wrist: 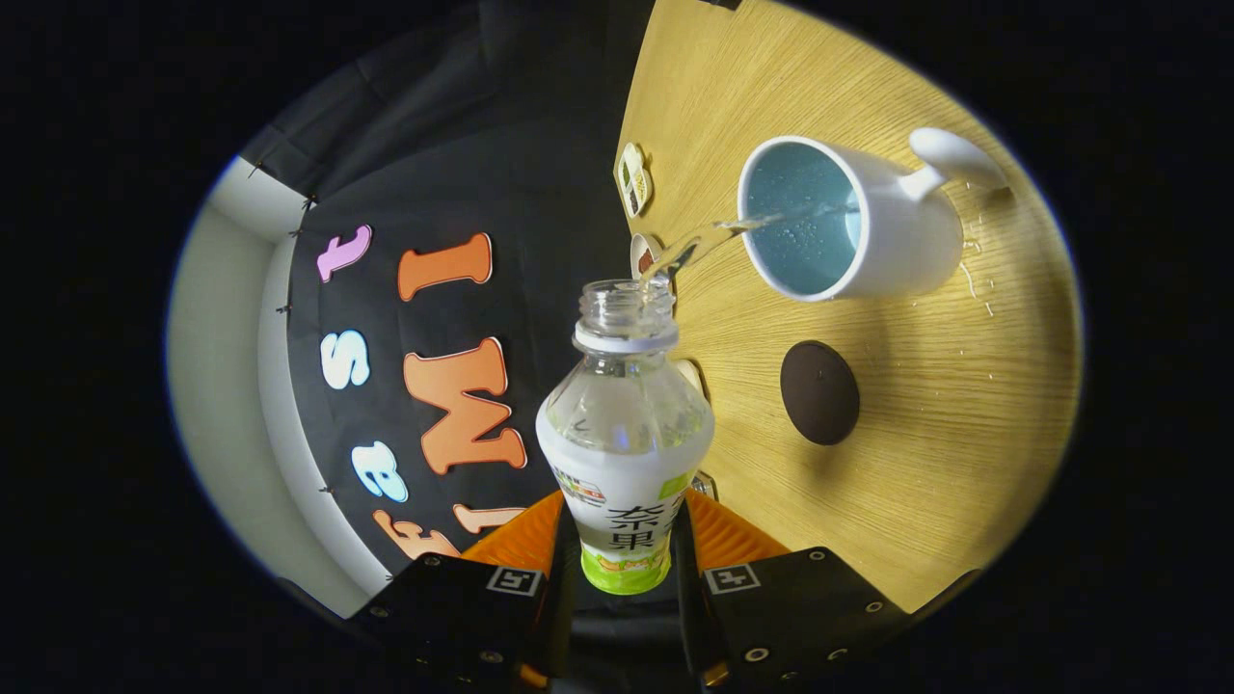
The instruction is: Take the bottle from table, then pour the juice into the cup, finally place the bottle on the coaster
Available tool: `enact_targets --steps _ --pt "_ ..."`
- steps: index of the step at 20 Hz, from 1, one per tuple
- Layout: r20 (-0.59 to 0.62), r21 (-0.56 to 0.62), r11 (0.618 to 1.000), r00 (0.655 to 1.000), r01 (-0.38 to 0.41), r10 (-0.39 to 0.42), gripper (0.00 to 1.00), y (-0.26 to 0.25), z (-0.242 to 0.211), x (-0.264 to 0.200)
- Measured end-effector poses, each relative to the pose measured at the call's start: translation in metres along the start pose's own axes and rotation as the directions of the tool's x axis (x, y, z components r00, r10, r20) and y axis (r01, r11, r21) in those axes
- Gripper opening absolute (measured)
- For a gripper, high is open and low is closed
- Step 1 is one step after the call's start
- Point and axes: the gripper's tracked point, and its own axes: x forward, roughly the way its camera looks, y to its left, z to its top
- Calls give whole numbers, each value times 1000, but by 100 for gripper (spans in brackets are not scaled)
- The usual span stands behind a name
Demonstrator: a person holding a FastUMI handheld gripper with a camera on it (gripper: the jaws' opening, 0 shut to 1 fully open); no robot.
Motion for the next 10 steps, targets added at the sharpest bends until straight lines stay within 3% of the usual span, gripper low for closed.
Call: enact_targets --steps 10 --pt "6 15 1000 1000 -6 6 47 6 5 -1"
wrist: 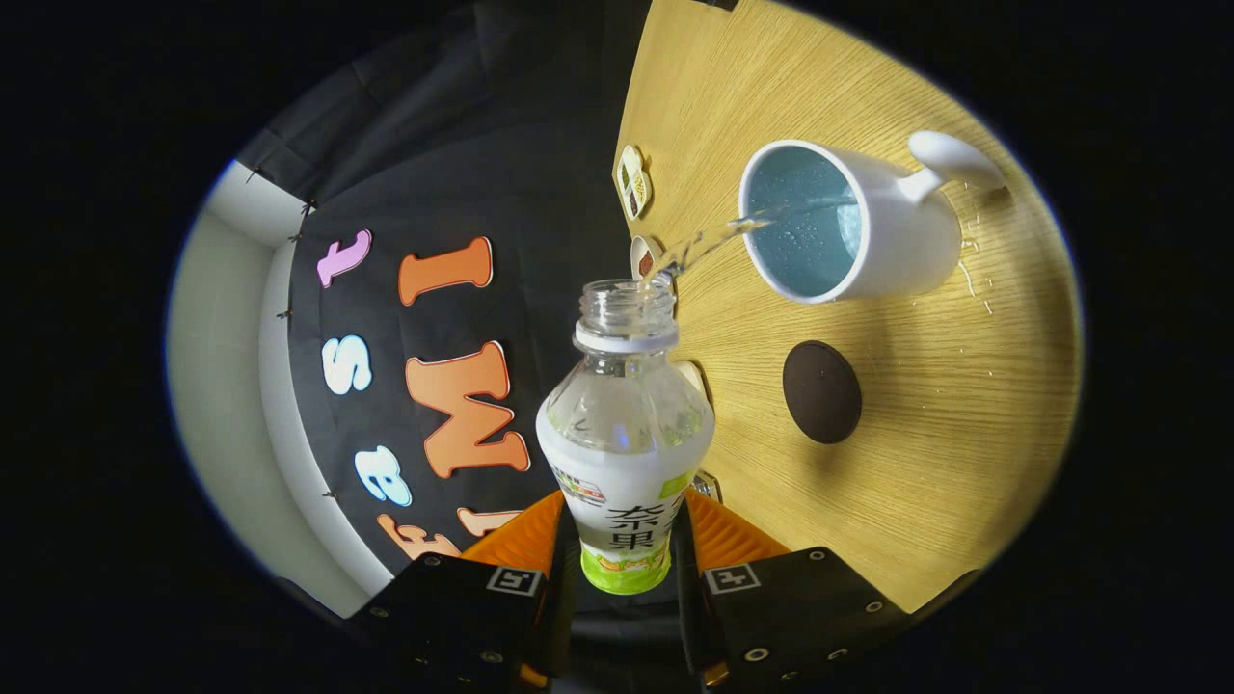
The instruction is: Take the bottle from table, then pour the juice into the cup, finally place the bottle on the coaster
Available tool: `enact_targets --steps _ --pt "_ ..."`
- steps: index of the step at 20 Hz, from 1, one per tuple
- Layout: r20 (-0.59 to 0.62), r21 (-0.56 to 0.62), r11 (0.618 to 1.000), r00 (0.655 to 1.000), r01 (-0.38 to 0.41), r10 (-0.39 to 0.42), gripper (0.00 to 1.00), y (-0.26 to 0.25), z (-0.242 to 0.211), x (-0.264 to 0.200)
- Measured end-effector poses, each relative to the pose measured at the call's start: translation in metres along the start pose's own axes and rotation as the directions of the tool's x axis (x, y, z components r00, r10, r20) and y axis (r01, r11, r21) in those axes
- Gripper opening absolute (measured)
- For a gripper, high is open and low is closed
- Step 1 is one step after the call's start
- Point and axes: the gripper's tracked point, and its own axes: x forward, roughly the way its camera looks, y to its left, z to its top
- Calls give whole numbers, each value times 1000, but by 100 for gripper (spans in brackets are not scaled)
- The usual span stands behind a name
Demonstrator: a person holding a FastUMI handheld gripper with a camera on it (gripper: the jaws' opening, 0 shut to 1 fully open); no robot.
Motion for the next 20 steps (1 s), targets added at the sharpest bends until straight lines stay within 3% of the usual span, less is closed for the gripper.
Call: enact_targets --steps 20 --pt "0 76 996 999 -40 40 47 19 -1 -4"
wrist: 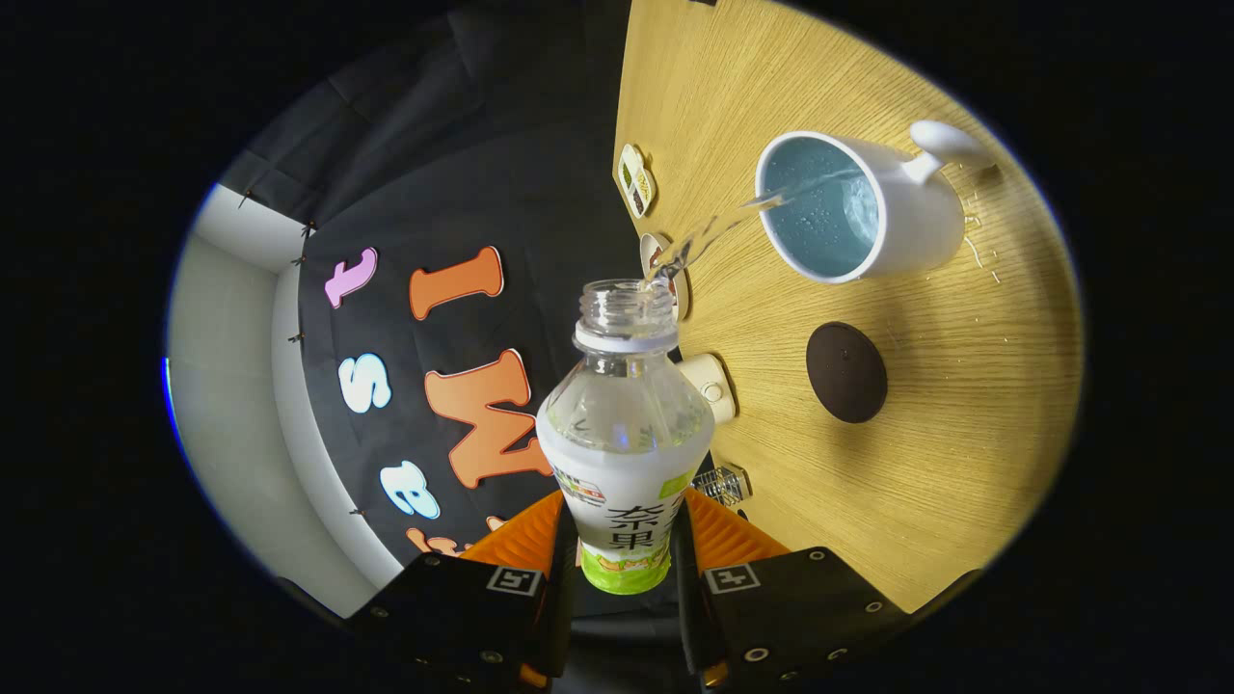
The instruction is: Take the bottle from table, then pour the juice into the cup, finally place the bottle on the coaster
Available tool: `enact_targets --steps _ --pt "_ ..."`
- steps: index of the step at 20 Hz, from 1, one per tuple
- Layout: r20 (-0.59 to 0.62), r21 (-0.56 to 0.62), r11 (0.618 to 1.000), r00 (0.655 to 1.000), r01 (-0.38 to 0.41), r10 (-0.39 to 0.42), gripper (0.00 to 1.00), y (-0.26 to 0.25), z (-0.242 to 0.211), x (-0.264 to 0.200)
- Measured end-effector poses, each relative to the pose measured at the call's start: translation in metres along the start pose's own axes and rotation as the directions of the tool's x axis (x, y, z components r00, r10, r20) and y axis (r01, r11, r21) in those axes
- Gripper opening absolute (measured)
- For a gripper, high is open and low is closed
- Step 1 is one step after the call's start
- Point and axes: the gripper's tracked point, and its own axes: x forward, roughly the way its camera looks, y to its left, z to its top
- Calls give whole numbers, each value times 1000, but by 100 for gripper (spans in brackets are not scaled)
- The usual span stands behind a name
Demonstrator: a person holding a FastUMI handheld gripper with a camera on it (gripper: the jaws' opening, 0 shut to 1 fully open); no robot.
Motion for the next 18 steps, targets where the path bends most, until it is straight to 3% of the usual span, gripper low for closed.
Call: enact_targets --steps 18 --pt "10 76 997 1000 -11 10 47 9 -2 1"
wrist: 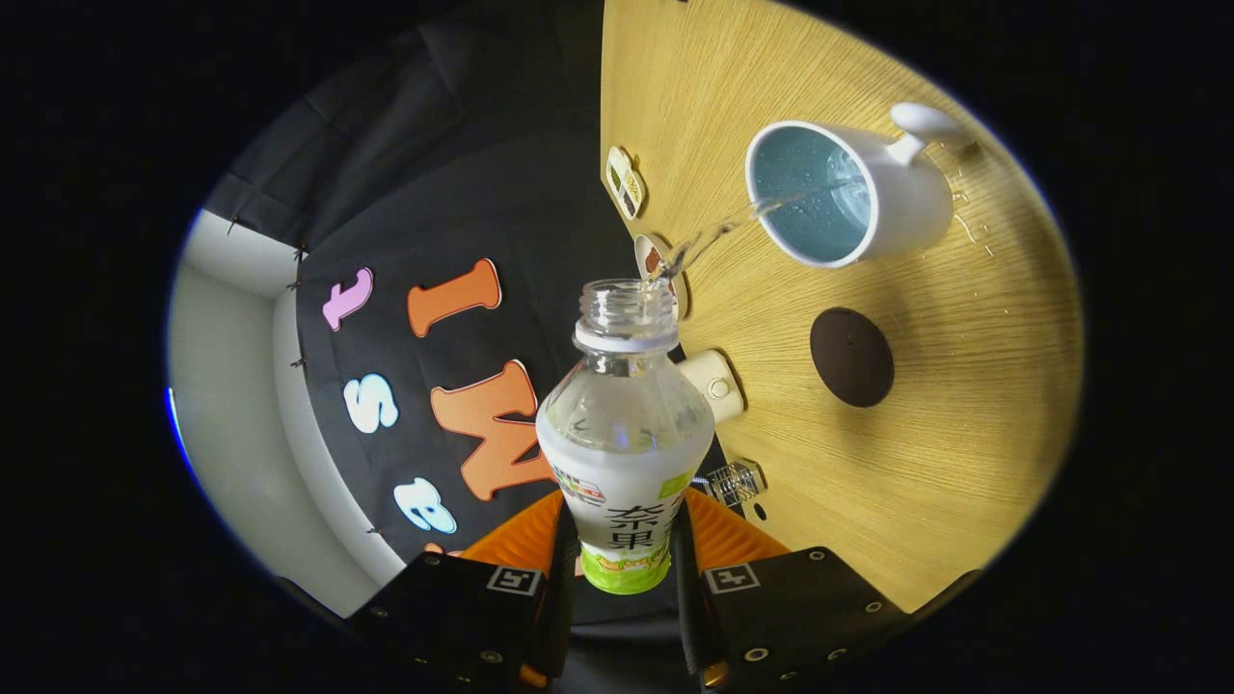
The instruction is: Take the bottle from table, then pour the juice into the cup, finally place the bottle on the coaster
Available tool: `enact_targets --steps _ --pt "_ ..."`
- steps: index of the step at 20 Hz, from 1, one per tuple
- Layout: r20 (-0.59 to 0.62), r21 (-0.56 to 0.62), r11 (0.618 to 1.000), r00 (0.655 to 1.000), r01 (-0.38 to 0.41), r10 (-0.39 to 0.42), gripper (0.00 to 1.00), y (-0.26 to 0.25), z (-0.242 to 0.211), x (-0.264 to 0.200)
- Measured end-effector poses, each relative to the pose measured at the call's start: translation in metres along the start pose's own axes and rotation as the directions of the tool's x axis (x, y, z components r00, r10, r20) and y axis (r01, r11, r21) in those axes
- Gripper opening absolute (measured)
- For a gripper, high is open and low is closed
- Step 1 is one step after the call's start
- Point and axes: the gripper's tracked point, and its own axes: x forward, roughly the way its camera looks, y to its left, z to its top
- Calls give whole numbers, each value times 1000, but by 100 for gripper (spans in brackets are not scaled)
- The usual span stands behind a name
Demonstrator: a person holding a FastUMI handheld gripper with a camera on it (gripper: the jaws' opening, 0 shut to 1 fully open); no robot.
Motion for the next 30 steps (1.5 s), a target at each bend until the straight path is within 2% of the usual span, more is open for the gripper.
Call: enact_targets --steps 15,30 --pt "16 52 999 1000 -11 10 47 11 0 2" --pt "42 163 984 997 -67 61 47 28 7 -1"
